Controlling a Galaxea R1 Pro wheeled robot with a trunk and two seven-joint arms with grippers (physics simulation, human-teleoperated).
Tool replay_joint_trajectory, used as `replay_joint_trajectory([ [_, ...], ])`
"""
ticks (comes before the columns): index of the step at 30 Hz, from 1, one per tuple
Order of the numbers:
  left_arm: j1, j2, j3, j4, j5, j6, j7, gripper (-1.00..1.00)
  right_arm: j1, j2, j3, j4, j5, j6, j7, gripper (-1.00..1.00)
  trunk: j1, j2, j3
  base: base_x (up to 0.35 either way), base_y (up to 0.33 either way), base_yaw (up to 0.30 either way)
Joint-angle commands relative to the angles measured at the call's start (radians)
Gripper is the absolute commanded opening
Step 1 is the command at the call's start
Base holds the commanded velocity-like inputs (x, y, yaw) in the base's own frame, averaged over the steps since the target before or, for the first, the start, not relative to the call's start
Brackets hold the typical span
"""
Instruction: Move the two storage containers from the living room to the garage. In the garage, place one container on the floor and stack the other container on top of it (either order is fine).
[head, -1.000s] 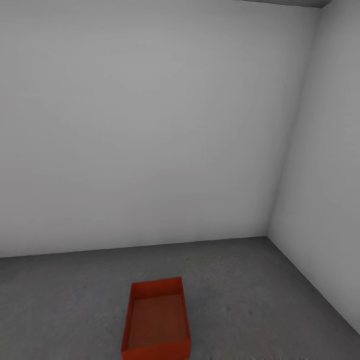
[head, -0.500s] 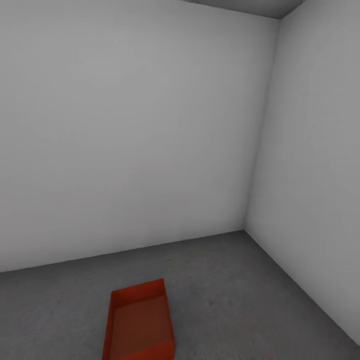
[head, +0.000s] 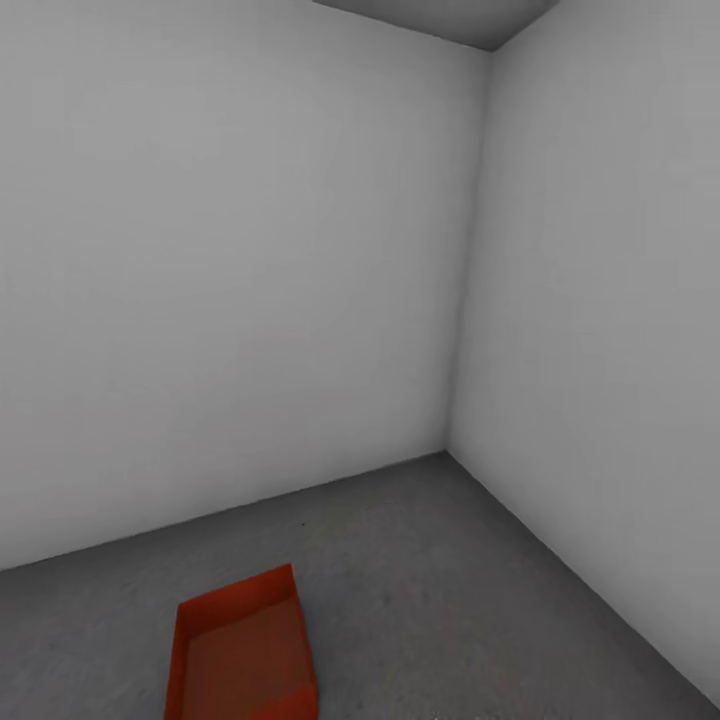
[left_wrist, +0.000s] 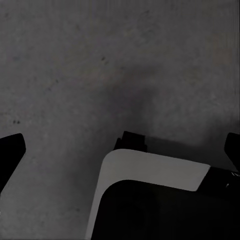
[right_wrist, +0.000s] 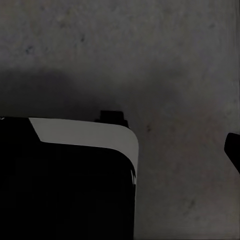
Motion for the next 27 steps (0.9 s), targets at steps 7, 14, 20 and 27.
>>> replay_joint_trajectory([
  [7, 0.000, -0.001, -0.002, 0.001, 0.010, -0.003, 0.001, 1.00, -0.001, -0.001, 0.007, 0.003, -0.009, -0.006, 0.000, 1.00, 0.000, -0.001, -0.001, 0.000, 0.000, -0.291],
  [14, 0.000, 0.000, -0.006, 0.001, 0.008, -0.003, 0.001, 1.00, -0.001, 0.000, 0.008, 0.003, -0.009, -0.006, 0.000, 1.00, 0.000, -0.001, -0.001, 0.000, 0.000, -0.291],
  [20, 0.000, 0.000, -0.004, 0.002, 0.008, -0.003, 0.001, 1.00, -0.002, 0.003, 0.009, 0.003, -0.009, -0.006, 0.000, 1.00, 0.000, -0.001, -0.001, 0.000, 0.000, -0.291],
  [27, 0.000, -0.001, -0.004, 0.002, 0.008, -0.003, 0.001, 1.00, -0.001, 0.005, 0.009, 0.003, -0.009, -0.006, 0.000, 1.00, 0.000, -0.001, -0.001, 0.000, 0.000, -0.291],
])
